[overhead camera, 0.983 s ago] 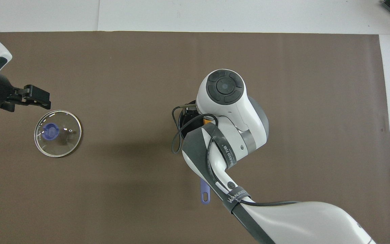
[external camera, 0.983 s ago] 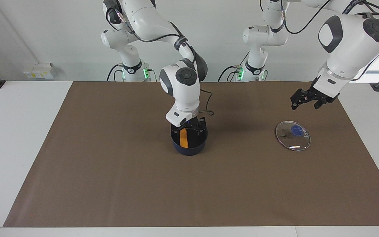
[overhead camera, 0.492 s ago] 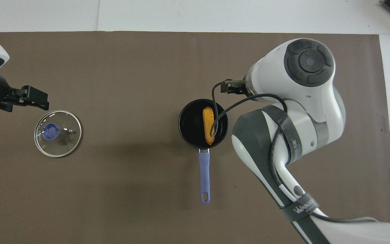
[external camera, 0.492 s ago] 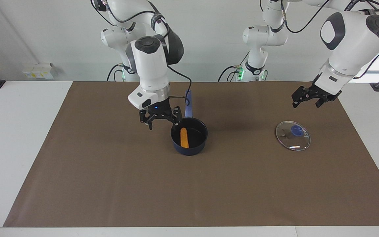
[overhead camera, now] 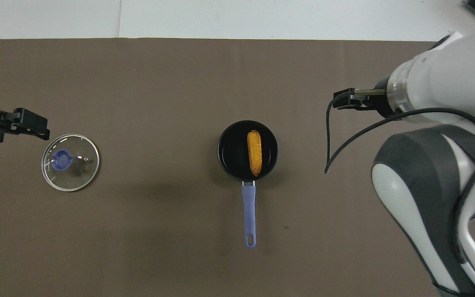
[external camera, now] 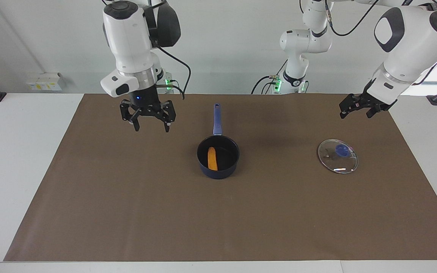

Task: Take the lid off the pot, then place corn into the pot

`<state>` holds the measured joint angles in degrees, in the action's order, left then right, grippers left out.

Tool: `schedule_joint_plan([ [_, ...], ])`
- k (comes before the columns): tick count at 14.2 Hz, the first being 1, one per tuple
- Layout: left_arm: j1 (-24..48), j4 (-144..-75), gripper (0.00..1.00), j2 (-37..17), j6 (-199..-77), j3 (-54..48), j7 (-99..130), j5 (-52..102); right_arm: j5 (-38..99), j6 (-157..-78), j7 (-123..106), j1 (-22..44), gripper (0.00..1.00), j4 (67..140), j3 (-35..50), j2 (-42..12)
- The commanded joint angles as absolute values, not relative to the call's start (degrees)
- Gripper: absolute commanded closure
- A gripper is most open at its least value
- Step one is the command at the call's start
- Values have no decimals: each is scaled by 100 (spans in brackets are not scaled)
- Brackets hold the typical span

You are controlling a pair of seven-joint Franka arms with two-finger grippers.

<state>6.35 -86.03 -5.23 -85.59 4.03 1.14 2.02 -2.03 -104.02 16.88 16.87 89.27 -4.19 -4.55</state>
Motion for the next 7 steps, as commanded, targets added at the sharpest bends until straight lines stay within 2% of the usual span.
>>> schedule_joint_plan([
  [1,615,-8472,0,-388,-8455,396,35,263,-281,-9995,1329,1512,0,9079,-343,-89],
  [5,615,-8525,0,-325,-8429,360,88,264,-255,-9108,933,1126,0,9105,-352,281],
  [7,598,-8525,0,-325,-8429,360,88,264,-167,-8974,756,784,0,9141,-343,334],
])
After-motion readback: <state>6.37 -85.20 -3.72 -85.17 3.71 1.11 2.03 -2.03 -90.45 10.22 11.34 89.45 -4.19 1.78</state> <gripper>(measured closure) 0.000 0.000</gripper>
